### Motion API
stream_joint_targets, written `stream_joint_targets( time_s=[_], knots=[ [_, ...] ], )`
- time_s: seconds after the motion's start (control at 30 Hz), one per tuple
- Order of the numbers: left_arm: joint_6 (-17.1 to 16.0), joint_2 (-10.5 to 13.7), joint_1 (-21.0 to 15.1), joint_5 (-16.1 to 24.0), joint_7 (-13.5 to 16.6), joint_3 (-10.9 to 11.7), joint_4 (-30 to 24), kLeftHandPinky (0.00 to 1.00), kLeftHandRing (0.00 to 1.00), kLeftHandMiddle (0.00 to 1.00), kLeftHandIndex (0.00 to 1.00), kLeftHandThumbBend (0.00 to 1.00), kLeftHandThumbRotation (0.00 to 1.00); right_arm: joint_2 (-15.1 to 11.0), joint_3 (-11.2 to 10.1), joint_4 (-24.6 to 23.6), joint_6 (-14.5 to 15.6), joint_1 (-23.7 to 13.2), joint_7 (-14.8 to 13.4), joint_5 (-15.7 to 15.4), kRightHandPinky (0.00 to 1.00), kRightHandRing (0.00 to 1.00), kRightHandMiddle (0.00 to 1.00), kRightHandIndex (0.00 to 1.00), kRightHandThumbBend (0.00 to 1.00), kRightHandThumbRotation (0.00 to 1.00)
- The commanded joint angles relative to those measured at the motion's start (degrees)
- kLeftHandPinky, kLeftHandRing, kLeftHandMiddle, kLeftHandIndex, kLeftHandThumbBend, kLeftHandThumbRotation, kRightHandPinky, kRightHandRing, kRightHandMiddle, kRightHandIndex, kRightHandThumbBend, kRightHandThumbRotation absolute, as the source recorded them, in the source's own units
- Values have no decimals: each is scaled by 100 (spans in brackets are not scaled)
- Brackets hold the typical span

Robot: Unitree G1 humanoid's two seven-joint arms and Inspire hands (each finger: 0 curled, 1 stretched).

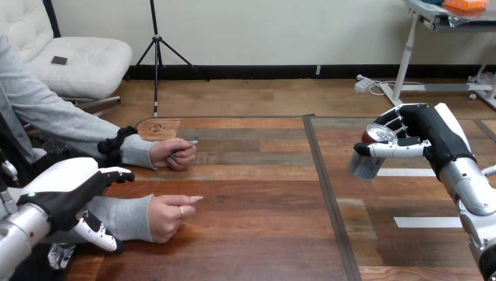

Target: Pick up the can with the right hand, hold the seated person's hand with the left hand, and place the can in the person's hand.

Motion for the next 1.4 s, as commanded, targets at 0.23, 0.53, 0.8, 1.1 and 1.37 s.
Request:
stream_joint_targets(
  time_s=[0.23,0.53,0.8,1.1,1.37],
  knots=[
    [-250,189,-555,327,551,-238,216,73,77,78,76,100,10,-40,-79,-338,-174,-387,-52,112,37,38,42,43,86,0],
    [-411,184,-618,522,850,-388,309,69,73,75,73,100,8,-33,-82,-361,-200,-375,-27,125,37,39,42,43,86,0],
    [-700,152,-771,576,1089,-555,587,63,69,71,69,100,6,-26,-92,-359,-199,-373,1,160,38,39,42,43,86,0],
    [-659,108,-860,702,1236,-715,627,60,67,69,67,100,4,-19,-91,-374,-182,-360,-11,173,37,39,42,43,86,0],
    [-669,79,-914,801,1377,-815,672,59,66,68,66,100,4,-15,-82,-423,-89,-347,-41,162,37,39,43,43,86,0]
  ],
)
